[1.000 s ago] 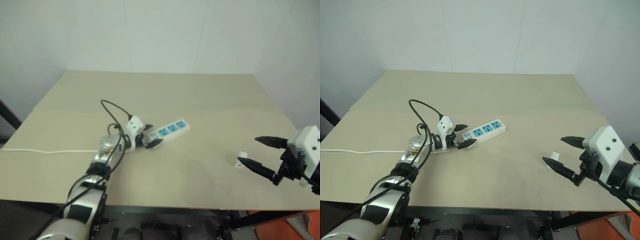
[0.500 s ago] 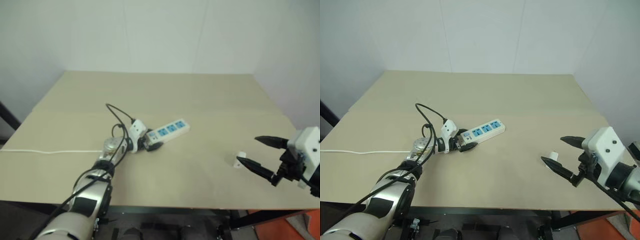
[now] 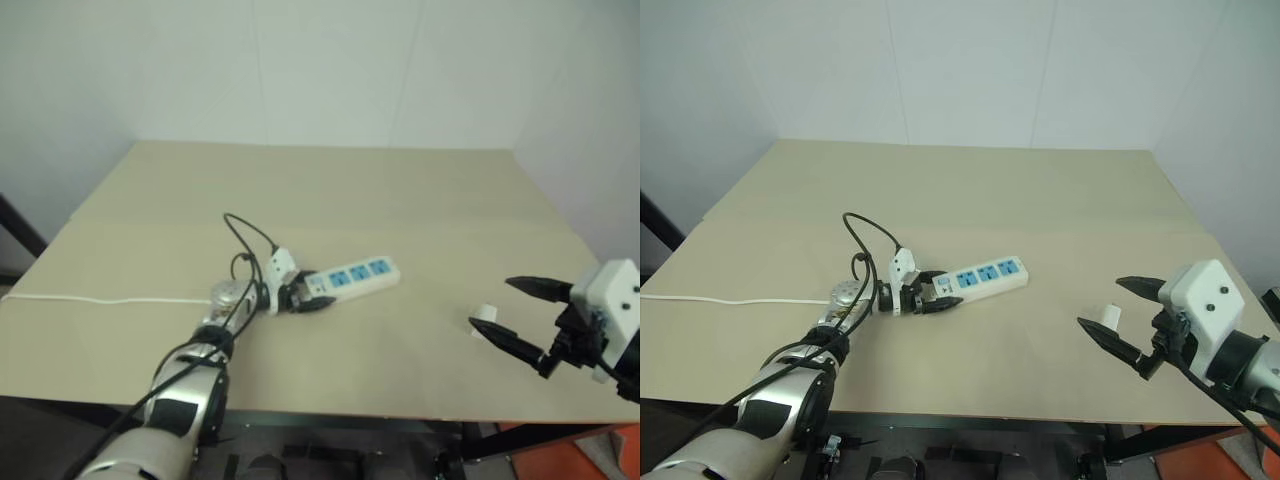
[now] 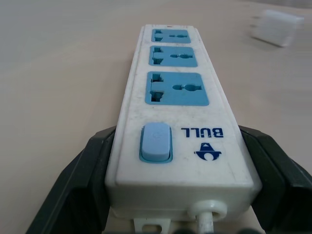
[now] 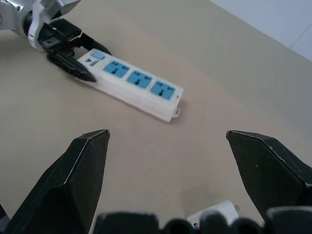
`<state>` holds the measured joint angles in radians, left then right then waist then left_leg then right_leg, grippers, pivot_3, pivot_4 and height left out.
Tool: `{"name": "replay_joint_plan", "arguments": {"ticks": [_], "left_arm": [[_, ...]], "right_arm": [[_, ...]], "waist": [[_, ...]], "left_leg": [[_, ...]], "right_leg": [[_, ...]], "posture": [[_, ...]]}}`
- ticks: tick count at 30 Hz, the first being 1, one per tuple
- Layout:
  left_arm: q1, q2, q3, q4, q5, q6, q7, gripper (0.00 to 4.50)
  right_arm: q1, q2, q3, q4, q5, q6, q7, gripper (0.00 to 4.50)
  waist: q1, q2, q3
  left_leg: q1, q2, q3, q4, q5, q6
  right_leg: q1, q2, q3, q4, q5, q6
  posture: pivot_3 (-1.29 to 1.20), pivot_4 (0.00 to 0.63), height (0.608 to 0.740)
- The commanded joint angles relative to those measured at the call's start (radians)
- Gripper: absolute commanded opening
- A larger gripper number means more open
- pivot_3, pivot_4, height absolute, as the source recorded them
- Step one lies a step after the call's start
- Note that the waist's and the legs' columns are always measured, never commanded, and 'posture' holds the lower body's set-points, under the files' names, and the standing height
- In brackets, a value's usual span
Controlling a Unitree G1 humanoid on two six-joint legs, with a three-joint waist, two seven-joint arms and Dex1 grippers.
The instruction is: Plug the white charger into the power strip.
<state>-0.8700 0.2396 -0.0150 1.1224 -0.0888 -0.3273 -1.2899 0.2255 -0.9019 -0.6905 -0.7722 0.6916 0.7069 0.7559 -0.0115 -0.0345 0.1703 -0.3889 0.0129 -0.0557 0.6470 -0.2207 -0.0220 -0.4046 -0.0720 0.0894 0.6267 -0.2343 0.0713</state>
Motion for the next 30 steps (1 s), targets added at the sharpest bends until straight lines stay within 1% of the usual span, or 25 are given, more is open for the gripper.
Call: {"name": "replay_joint_plan", "arguments": {"ticks": [1, 3, 5, 10, 13, 15, 18, 21, 23, 26, 30], "left_arm": [[0.023, 0.043, -0.007, -0.155, -0.064, 0.008, -0.184, 3.29], [0.077, 0.081, -0.021, -0.249, -0.082, 0.015, -0.262, 3.29], [0.126, 0.105, -0.033, -0.314, -0.088, 0.004, -0.301, 3.29], [0.188, 0.121, -0.07, -0.338, -0.057, -0.046, -0.282, 3.29], [0.189, 0.108, -0.089, -0.31, -0.041, -0.048, -0.255, 3.29], [0.175, 0.101, -0.107, -0.268, -0.018, -0.055, -0.238, 3.29], [0.16, 0.087, -0.126, -0.231, -0.01, -0.049, -0.234, 3.29], [0.154, 0.075, -0.131, -0.213, -0.011, -0.048, -0.232, 3.29], [0.15, 0.069, -0.131, -0.207, -0.01, -0.044, -0.231, 3.29], [0.151, 0.063, -0.132, -0.208, -0.013, -0.038, -0.231, 3.29], [0.159, 0.067, -0.134, -0.226, -0.016, -0.026, -0.236, 3.29]], "right_arm": [[-0.009, -0.032, -0.025, 0.015, -0.008, -0.023, 0.032, 4.5], [-0.022, -0.054, 0.0, 0.041, -0.027, -0.045, 0.059, 4.5], [-0.041, -0.073, 0.033, 0.068, -0.05, -0.075, 0.083, 4.5], [-0.094, -0.125, 0.144, 0.156, -0.147, -0.195, 0.166, 4.5], [-0.097, -0.226, 0.236, 0.254, -0.316, -0.409, 0.289, 4.5], [-0.124, -0.306, 0.301, 0.33, -0.417, -0.57, 0.364, 4.5], [-0.203, -0.389, 0.395, 0.447, -0.494, -0.786, 0.467, 4.5], [-0.33, -0.444, 0.511, 0.572, -0.533, -0.99, 0.58, 4.5], [-0.441, -0.446, 0.598, 0.659, -0.576, -1.112, 0.629, 4.5], [-0.604, -0.411, 0.728, 0.789, -0.658, -1.278, 0.687, 4.5], [-0.832, -0.32, 0.887, 0.973, -0.812, -1.485, 0.706, 4.5]], "waist": [[-0.002, 0.0, 0.0], [-0.007, 0.0, 0.0], [-0.011, 0.0, 0.0], [-0.01, 0.0, 0.0], [-0.003, 0.001, 0.0], [-0.002, 0.001, -0.001], [-0.001, 0.002, -0.001], [-0.002, 0.002, -0.001], [-0.004, 0.003, -0.002], [-0.003, 0.004, -0.002], [-0.004, 0.005, -0.003]], "left_leg": [[0.0, 0.0, 0.0, 0.0, 0.0, 0.0], [0.0, 0.001, 0.0, 0.0, 0.0, 0.0], [0.001, 0.001, 0.0, 0.0, 0.0, 0.0], [0.002, 0.002, 0.0, 0.0, 0.0, 0.0], [0.001, 0.001, 0.0, 0.001, 0.0, 0.0], [0.001, 0.001, 0.001, 0.001, 0.0, 0.0], [0.002, 0.001, 0.001, 0.002, 0.0, 0.0], [0.004, 0.001, 0.001, 0.002, 0.0, 0.0], [0.004, 0.001, 0.001, 0.002, 0.0, 0.0], [0.004, 0.001, 0.001, 0.002, 0.0, 0.0], [0.004, 0.0, 0.001, 0.002, 0.0, 0.0]], "right_leg": [[0.0, 0.0, 0.0, 0.0, 0.001, -0.001], [0.0, 0.0, 0.0, 0.0, 0.002, -0.003], [0.0, 0.001, 0.0, 0.001, 0.002, -0.003], [0.001, 0.001, 0.001, 0.001, 0.0, 0.0], [0.001, 0.001, 0.0, 0.001, 0.0, 0.0], [0.001, 0.0, 0.0, 0.0, -0.001, 0.0], [0.001, 0.0, 0.0, 0.0, -0.001, 0.001], [0.003, 0.0, 0.0, 0.0, -0.001, 0.001], [0.003, 0.0, 0.0, 0.0, -0.001, 0.001], [0.003, 0.0, 0.0, 0.0, -0.001, 0.001], [0.003, -0.001, 0.0, 0.0, 0.0, 0.001]], "posture": [[0.0, 0.15, 0.74], [0.0, 0.15, 0.74], [0.0, 0.15, 0.74], [0.0, 0.15, 0.74], [0.0, 0.15, 0.74], [0.0, 0.15, 0.74], [0.0, 0.15, 0.74], [0.0, 0.15, 0.74], [0.0, 0.15, 0.74], [0.0, 0.15, 0.74], [0.0, 0.15, 0.74]]}}
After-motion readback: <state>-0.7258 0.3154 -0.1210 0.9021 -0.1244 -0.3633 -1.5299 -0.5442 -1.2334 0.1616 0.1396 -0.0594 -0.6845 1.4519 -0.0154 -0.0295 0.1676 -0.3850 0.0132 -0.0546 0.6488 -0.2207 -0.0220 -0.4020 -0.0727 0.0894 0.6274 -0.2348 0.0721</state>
